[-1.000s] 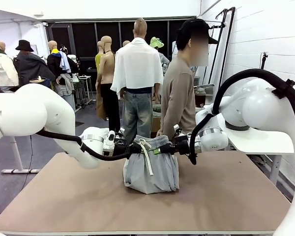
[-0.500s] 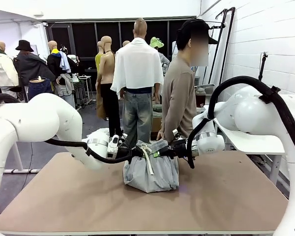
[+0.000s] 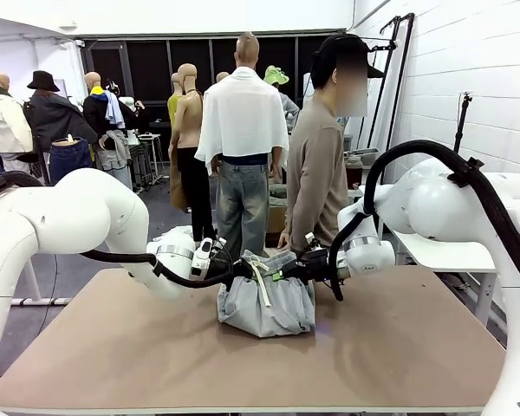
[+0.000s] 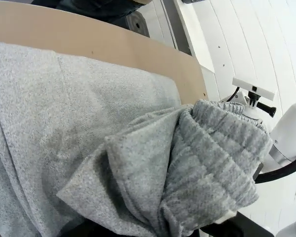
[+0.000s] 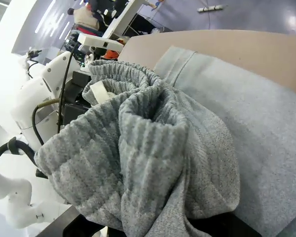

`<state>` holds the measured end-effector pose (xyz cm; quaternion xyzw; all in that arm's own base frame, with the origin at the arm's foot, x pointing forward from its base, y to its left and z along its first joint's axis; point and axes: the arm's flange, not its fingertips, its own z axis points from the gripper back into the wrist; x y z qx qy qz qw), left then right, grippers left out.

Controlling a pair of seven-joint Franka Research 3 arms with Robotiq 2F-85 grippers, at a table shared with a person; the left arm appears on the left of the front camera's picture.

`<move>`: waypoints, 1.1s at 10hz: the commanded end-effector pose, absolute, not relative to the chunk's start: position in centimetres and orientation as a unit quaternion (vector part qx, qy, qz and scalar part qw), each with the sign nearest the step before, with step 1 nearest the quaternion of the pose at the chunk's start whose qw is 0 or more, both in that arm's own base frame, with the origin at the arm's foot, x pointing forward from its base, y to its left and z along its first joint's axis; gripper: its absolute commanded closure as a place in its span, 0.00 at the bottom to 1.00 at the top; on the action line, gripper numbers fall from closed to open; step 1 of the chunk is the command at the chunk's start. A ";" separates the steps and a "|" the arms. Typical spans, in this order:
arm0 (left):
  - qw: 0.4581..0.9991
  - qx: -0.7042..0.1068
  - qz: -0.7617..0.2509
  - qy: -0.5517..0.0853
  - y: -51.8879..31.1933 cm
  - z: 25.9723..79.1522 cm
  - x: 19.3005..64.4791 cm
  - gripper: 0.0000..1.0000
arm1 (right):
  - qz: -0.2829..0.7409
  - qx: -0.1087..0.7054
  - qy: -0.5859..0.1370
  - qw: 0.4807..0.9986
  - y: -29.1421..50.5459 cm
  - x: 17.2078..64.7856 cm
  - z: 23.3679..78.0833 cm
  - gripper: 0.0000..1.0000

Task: Fold the training pants.
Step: Fold the Training pants in half.

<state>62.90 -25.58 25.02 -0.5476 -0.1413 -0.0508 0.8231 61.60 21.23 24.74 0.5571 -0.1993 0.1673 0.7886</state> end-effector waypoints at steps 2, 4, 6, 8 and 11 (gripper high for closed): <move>0.841 -0.521 -0.026 -0.144 -24.5 24.6 64.7 1.00 | 0.147 0.539 -0.183 0.809 20.7 63.0 24.8 1.00; 0.845 -0.513 -0.019 -0.150 -24.2 24.5 65.2 1.00 | 0.143 0.536 -0.182 0.812 20.7 63.0 24.8 1.00; 0.845 -0.514 -0.014 -0.148 -24.2 24.5 65.3 1.00 | 0.138 0.542 -0.177 0.810 20.6 62.8 24.8 1.00; 0.839 -0.521 -0.012 -0.153 -23.7 25.3 64.8 0.60 | 0.134 0.545 -0.171 0.810 20.3 62.5 25.5 0.60; 0.838 -0.520 -0.005 -0.166 -22.2 26.9 64.0 0.00 | 0.131 0.531 -0.170 0.820 19.2 61.7 26.5 0.00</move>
